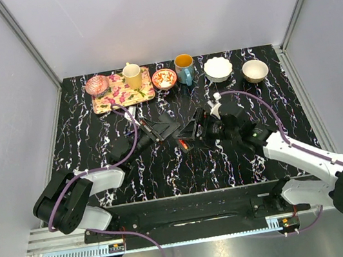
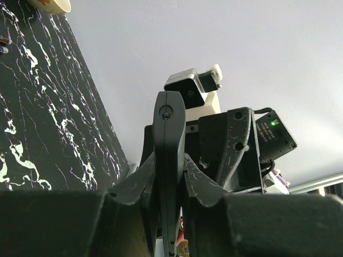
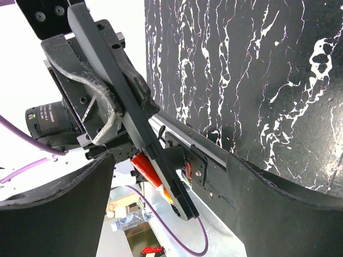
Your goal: Load the batteries into the remote control
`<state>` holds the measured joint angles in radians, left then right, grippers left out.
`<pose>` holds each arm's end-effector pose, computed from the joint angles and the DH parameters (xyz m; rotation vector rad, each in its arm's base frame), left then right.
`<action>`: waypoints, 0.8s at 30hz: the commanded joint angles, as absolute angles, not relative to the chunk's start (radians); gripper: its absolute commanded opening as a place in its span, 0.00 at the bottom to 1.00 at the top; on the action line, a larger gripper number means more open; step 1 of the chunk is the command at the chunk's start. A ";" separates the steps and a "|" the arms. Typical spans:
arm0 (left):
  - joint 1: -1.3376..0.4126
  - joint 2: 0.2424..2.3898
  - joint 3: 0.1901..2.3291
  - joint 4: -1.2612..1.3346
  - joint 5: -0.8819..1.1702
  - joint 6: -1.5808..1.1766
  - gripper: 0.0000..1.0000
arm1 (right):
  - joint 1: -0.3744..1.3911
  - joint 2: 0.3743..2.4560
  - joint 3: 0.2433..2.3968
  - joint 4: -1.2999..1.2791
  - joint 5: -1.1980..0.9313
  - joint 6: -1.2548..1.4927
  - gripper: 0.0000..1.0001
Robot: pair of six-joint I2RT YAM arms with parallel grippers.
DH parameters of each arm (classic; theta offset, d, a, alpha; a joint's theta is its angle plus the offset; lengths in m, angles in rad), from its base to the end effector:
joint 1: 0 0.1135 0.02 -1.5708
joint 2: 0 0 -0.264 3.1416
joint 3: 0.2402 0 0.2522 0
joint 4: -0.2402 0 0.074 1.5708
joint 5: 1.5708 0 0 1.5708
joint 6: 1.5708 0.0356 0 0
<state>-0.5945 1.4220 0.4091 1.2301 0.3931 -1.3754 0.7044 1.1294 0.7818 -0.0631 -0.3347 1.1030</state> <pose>0.2126 -0.1602 0.2216 -0.2443 1.6446 -1.8514 0.1880 0.1751 0.2822 0.2036 2.2800 1.4090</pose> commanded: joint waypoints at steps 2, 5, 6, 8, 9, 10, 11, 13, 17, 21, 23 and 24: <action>-0.595 1.391 0.436 1.345 0.388 -1.376 0.00 | 0.692 1.138 0.772 0.028 -0.362 1.147 0.88; -0.597 1.390 0.434 1.345 0.388 -1.374 0.00 | 0.692 1.143 0.767 0.029 -0.364 1.149 0.87; -0.595 1.390 0.437 1.345 0.387 -1.376 0.00 | 0.692 1.141 0.767 0.029 -0.365 1.147 0.86; -0.595 1.390 0.437 1.345 0.388 -1.376 0.00 | 0.692 1.143 0.762 0.031 -0.368 1.150 0.85; -0.597 1.391 0.437 1.347 0.387 -1.376 0.00 | 0.692 1.146 0.761 0.032 -0.368 1.150 0.84; -0.597 1.390 0.437 1.347 0.388 -1.377 0.00 | 0.692 1.146 0.758 0.035 -0.371 1.152 0.84; -0.595 1.390 0.440 1.347 0.388 -1.378 0.00 | 0.692 1.146 0.755 0.037 -0.371 1.154 0.83; -0.595 1.388 0.442 1.347 0.388 -1.378 0.00 | 0.690 1.144 0.750 0.041 -0.374 1.157 0.82; -0.595 1.384 0.445 1.344 0.387 -1.379 0.00 | 0.692 1.147 0.739 0.051 -0.379 1.160 0.80; -0.595 1.381 0.445 1.344 0.387 -1.379 0.00 | 0.690 1.149 0.730 0.061 -0.379 1.166 0.78; -0.595 1.378 0.445 1.342 0.385 -1.379 0.00 | 0.690 1.150 0.726 0.064 -0.380 1.169 0.77; -0.595 1.376 0.445 1.342 0.384 -1.378 0.00 | 0.690 1.150 0.726 0.067 -0.382 1.170 0.77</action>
